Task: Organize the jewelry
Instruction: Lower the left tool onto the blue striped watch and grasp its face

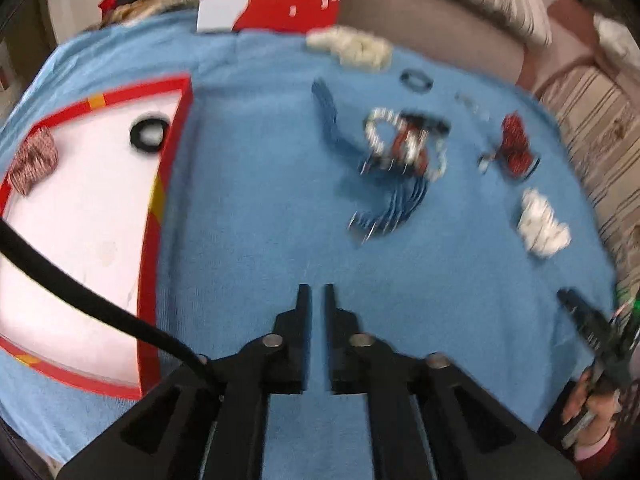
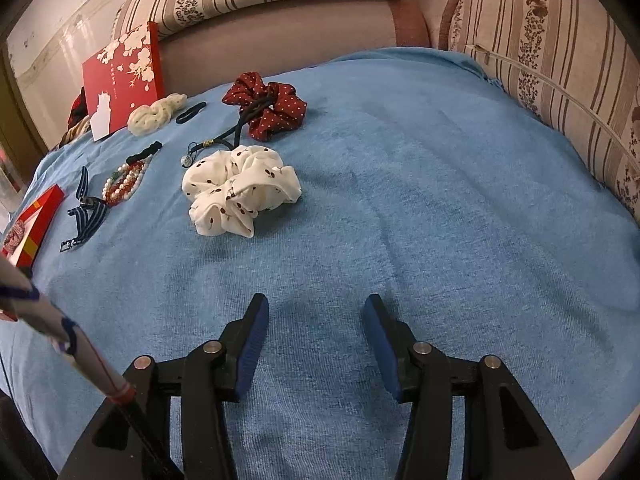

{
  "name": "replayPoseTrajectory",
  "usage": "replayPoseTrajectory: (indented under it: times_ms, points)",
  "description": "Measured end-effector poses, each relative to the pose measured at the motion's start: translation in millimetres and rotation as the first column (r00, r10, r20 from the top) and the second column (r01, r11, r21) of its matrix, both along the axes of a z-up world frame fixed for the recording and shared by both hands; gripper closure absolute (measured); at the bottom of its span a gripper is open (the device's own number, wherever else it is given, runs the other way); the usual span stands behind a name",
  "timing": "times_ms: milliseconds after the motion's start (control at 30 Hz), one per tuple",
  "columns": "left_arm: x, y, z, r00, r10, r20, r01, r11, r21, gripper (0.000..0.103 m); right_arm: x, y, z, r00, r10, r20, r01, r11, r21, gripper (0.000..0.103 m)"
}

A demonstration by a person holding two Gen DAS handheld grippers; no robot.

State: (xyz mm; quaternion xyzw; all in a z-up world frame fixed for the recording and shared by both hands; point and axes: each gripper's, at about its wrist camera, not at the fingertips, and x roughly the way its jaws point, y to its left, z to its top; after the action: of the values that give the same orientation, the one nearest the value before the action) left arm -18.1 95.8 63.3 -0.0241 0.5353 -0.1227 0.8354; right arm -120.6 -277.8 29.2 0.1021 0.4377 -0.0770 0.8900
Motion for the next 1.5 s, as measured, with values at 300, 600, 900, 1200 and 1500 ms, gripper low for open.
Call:
replayPoseTrajectory:
  times_ms: [300,600,900,1200,1500]
  points:
    - [42,-96,-20,0.97,-0.226,0.09,0.204,0.957,0.208,0.034,-1,2,-4,1.0,0.012,0.014,-0.011,1.0,-0.02,0.046]
    - [22,-66,-19,0.989,-0.147,-0.01,0.147,0.98,0.137,0.1,1,6,-7,0.999,0.021,0.025,-0.02,0.998,-0.053,0.041]
    - [-38,28,-13,0.999,0.019,-0.032,-0.017,0.998,0.057,0.099,1,14,-8,0.999,0.029,0.023,-0.027,0.996,-0.088,0.036]
    - [-46,24,30,0.994,-0.009,0.112,0.007,1.0,0.014,0.051,4,7,18,0.998,0.051,0.025,-0.051,0.998,-0.036,0.035]
    - [2,-24,-6,0.983,-0.154,0.098,0.138,0.978,0.156,0.046,66,19,40,0.994,0.11,0.026,-0.11,0.994,-0.011,0.034]
